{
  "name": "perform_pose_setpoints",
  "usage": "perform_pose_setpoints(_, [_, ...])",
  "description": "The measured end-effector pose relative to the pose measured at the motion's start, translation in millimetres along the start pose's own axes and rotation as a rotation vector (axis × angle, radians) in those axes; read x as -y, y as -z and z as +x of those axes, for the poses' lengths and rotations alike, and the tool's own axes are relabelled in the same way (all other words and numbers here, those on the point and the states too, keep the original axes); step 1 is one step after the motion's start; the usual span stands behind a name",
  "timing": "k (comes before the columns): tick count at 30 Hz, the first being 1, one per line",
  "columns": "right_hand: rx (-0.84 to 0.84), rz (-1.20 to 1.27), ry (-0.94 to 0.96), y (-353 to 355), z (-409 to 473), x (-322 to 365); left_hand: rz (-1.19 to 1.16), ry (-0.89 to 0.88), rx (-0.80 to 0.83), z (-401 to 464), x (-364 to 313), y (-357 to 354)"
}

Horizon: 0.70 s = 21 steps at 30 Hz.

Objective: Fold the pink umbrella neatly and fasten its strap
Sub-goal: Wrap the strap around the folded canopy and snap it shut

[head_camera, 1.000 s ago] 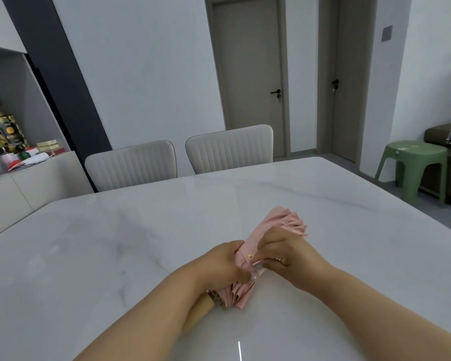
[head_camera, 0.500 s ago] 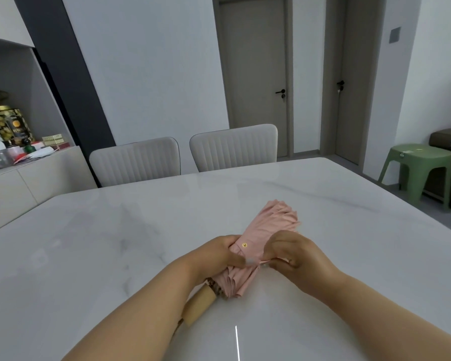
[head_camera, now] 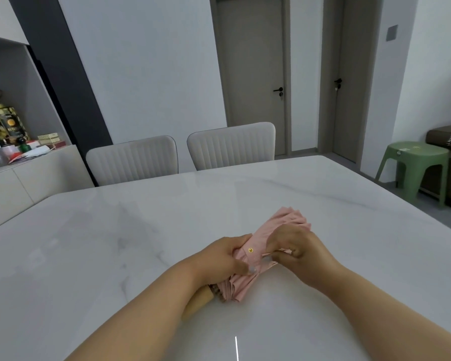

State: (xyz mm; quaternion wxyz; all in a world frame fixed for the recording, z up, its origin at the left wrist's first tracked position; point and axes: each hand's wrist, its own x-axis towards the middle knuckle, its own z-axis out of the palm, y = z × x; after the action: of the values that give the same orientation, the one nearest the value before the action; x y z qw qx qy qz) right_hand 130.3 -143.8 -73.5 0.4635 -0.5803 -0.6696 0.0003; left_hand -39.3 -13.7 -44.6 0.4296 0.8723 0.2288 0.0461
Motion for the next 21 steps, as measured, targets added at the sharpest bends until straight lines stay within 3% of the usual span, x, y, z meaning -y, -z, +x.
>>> perform_pose_setpoints(4, [-0.002,0.001,0.046,-3,1,4,0.133,0.016,0.073,2,-2,-6])
perform_pose_setpoints(10, [0.049,-0.069,0.101,-4,2,11,0.264,0.061,0.050,5,-1,-12])
perform_pose_setpoints(21, [0.097,-0.173,0.171,-6,5,11,0.387,-0.045,0.009,-8,-16,-16])
